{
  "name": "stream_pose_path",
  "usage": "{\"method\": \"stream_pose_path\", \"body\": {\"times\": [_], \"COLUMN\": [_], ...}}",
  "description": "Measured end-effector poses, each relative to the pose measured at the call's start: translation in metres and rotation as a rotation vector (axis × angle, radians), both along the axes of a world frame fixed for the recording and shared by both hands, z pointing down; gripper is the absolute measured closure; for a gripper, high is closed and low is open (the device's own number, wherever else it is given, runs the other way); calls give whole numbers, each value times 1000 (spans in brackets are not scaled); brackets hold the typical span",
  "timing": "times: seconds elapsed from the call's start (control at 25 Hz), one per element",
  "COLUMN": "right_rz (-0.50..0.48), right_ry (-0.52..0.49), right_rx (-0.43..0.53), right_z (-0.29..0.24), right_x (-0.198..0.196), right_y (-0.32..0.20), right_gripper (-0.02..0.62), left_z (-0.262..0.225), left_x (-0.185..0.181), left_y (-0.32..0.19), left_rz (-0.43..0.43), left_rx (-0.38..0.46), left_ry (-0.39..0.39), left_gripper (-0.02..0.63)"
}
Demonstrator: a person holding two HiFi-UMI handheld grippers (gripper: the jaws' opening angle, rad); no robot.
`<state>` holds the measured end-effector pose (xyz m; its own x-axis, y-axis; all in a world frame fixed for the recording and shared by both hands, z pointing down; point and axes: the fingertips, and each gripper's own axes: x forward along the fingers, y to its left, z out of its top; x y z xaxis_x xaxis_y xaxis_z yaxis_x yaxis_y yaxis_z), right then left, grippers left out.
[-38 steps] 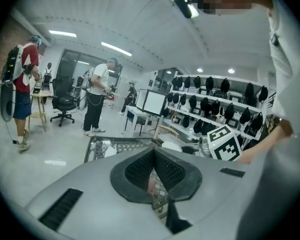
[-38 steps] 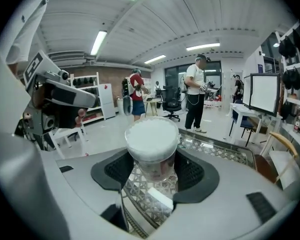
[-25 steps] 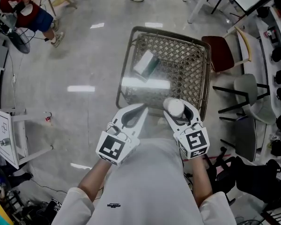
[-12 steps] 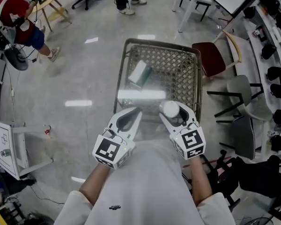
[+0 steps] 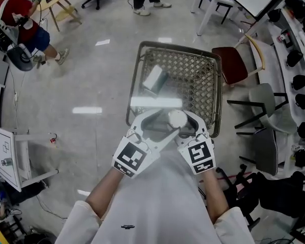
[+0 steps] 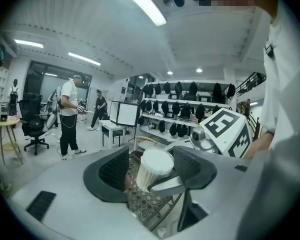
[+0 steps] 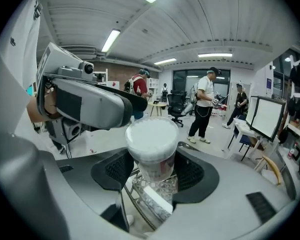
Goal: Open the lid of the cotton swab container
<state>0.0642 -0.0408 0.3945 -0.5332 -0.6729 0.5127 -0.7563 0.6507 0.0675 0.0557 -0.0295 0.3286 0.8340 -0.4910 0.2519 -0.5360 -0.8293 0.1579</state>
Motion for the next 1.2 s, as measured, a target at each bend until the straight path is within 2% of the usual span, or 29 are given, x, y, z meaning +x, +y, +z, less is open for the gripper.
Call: {"method": "stream_pose_path", "body": {"times": [0.12,0.56,0.8,1.2], "right_rz": [-9,-47,-65,-95], "right_ry": [28,123,161,119], "right_rx": [4,-2,17,63], "right_z": [-2,1,-4,-20], "right_x": [-10,-25,-32,-42], "right_y": [0,1,2,4], "right_gripper": [350,348,348,351], "left_z": [4,15,14,-2], "left_x": [3,14,5,-6], "left_y": [-1,-6,-7,-7], "left_rz": [23,70,51,67], "left_rx": [1,30,4,-49], "left_ry": [-36,-132,-112,-11], "left_gripper": [330,312,314,336]}}
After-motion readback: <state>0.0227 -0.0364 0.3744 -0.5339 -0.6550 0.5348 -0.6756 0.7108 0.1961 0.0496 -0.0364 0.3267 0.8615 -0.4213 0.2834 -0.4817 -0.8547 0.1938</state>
